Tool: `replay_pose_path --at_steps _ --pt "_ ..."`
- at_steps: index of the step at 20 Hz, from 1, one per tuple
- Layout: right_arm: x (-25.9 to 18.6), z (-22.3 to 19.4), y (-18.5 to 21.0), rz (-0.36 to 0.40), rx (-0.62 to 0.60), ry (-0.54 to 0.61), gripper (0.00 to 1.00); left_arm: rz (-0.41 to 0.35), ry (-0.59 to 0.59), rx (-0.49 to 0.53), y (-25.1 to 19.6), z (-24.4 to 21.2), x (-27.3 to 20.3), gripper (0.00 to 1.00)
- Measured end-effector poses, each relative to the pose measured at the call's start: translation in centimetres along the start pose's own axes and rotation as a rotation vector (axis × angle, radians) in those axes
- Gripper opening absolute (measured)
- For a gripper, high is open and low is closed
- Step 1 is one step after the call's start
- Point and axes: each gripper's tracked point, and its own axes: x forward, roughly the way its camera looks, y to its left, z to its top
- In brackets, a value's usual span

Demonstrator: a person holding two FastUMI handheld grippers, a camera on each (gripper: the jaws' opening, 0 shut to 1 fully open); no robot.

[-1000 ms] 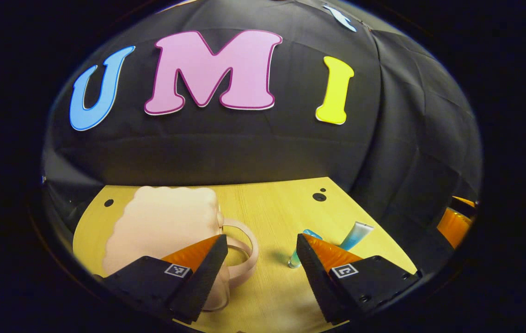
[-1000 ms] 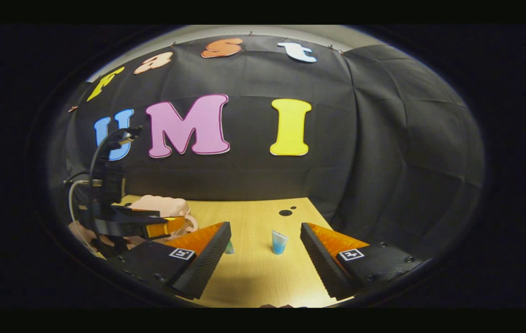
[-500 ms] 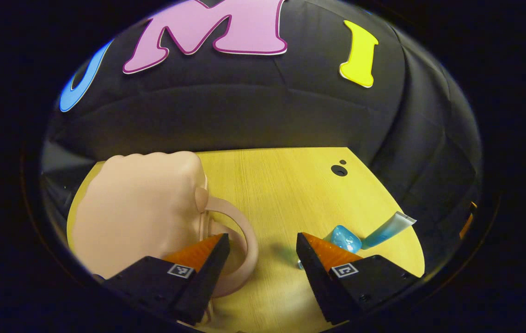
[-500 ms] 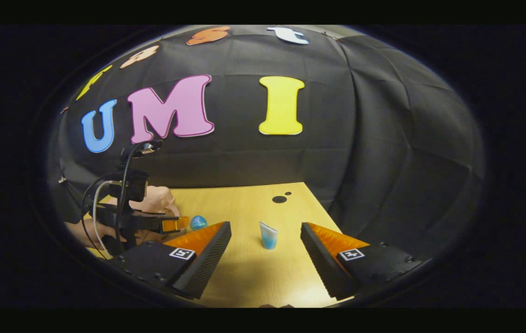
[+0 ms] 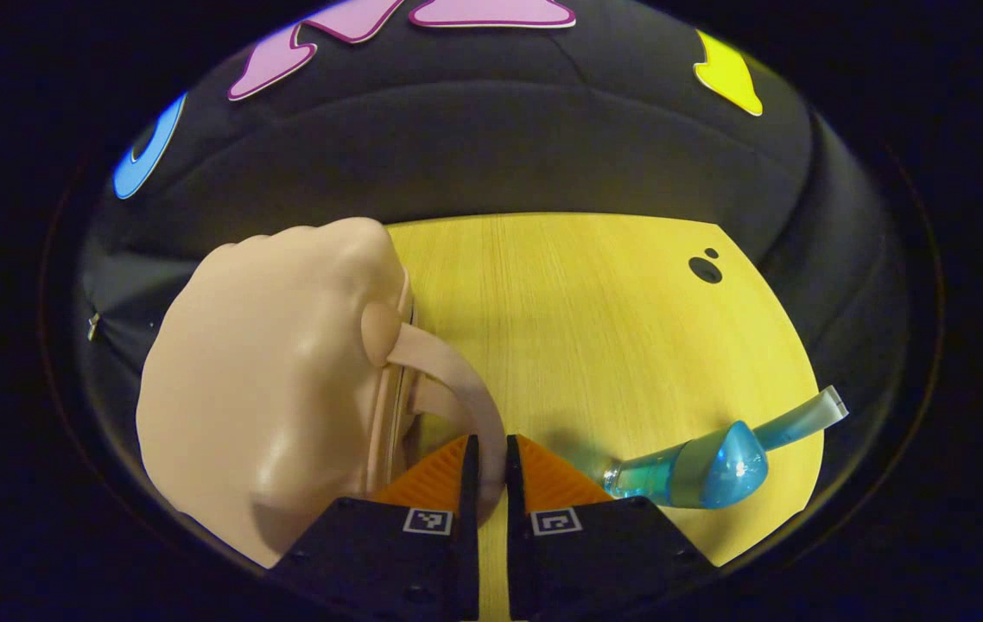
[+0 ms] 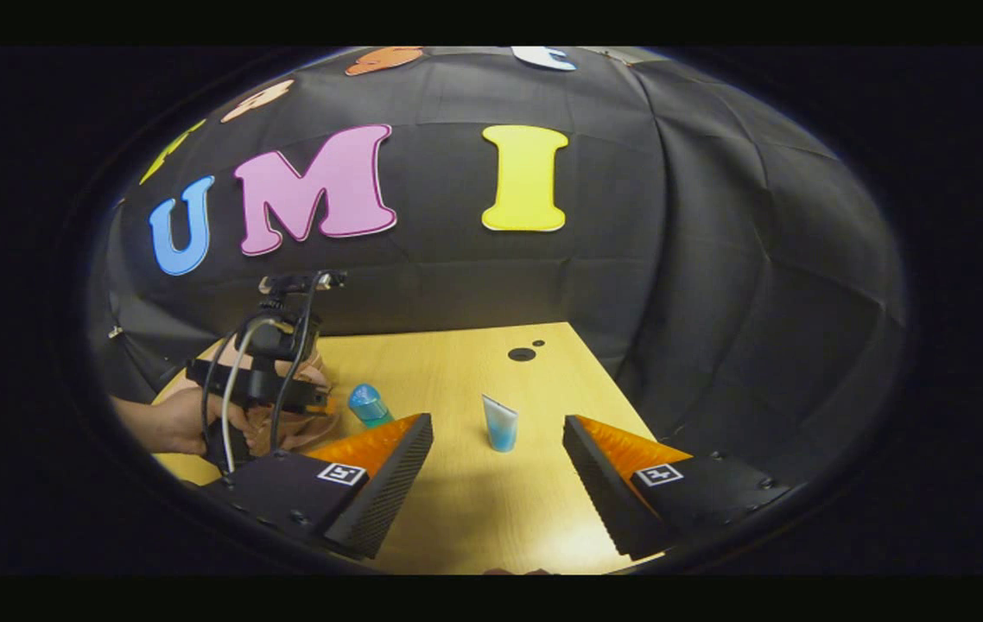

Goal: First open the suitcase, pack the skin care products into it, and then close the suitcase.

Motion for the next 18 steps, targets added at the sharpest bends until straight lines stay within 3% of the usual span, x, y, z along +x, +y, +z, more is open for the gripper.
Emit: replay_pose_path --at_steps 3,6,11,16,18 --pt "-0.3 0.4 0.4 0.003 -0.009 -0.013 0.97 -0.008 -0.057 0.063 0.5 2.5 -2.7 0.15" --pt "-0.7 0.4 1.1 0.009 -0.042 -0.034 0.97 0.005 -0.078 0.034 3.0 4.9 -6.7 0.12" --pt "-1.6 0.3 4.8 0.102 -0.027 -0.031 0.97 0.030 -0.126 0.056 9.0 9.4 -14.3 0.12" --pt "-2.4 -0.8 8.5 0.219 -0.071 -0.030 0.96 0.191 -0.207 0.080 19.6 12.2 -21.2 0.12" --pt "-2.2 -0.2 8.7 0.230 -0.061 -0.045 0.96 0.257 -0.223 0.126 23.5 12.7 -22.8 0.11"
